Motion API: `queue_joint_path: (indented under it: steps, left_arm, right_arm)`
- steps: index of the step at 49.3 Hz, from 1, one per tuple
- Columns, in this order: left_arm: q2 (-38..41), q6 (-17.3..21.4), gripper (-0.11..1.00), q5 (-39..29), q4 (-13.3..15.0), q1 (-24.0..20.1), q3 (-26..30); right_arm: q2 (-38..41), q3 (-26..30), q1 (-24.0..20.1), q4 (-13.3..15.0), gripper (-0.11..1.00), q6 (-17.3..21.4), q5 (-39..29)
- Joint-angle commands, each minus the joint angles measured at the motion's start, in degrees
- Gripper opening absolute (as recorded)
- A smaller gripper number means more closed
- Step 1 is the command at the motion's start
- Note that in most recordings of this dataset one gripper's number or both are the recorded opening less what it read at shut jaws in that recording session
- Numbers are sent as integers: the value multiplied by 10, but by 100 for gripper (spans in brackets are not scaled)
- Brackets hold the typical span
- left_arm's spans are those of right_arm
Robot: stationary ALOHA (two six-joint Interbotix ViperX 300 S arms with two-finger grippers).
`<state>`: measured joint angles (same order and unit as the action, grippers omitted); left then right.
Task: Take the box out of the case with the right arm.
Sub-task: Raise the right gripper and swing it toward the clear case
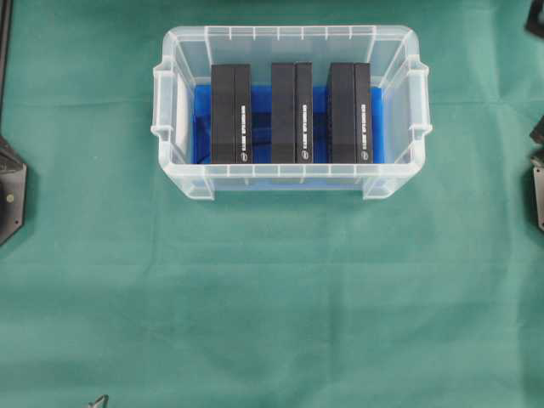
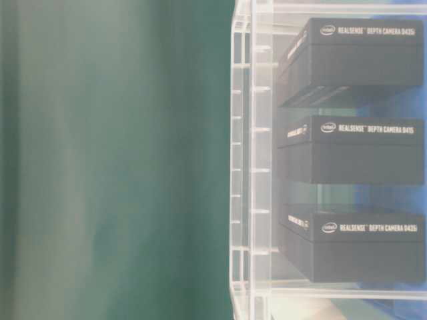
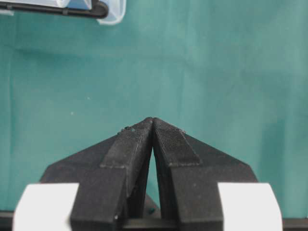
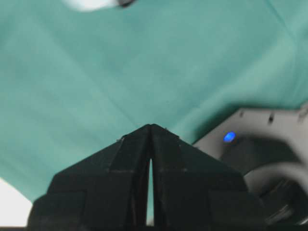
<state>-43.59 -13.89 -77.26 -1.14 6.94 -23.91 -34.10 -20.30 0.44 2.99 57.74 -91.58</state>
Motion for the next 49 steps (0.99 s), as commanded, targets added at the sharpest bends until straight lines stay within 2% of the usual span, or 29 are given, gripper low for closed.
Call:
queue_joint_path:
  steps: [1,10,14,17,24,29,36,49]
  left_arm:
    - [1,1,2,2,0,2,16]
    - [0,2,2,1,0,2,16]
    - [-1,2,2,-1,-1,2,16]
    - [-3,2,2,-1,-2,2,16]
    - [-3,3,2,-1,-2,3,16]
    - [-3,4,2,-1,-3,2,16]
    - [-4,4,2,-2,-3,2,16]
    - [-4,4,2,-3,-4,2,16]
  right_arm:
    - [4,15,2,4,1,70,-11]
    - [4,13,1,4,1,217,-11]
    - [4,11,1,6,1,261,-11]
    - [5,11,2,10,1,274,-10]
    - [10,9,1,12,1,276,-10]
    - [13,10,4,26,0,273,-10]
    - [14,9,41,33,0,265,-10]
    - [18,9,154,36,1,154,10]
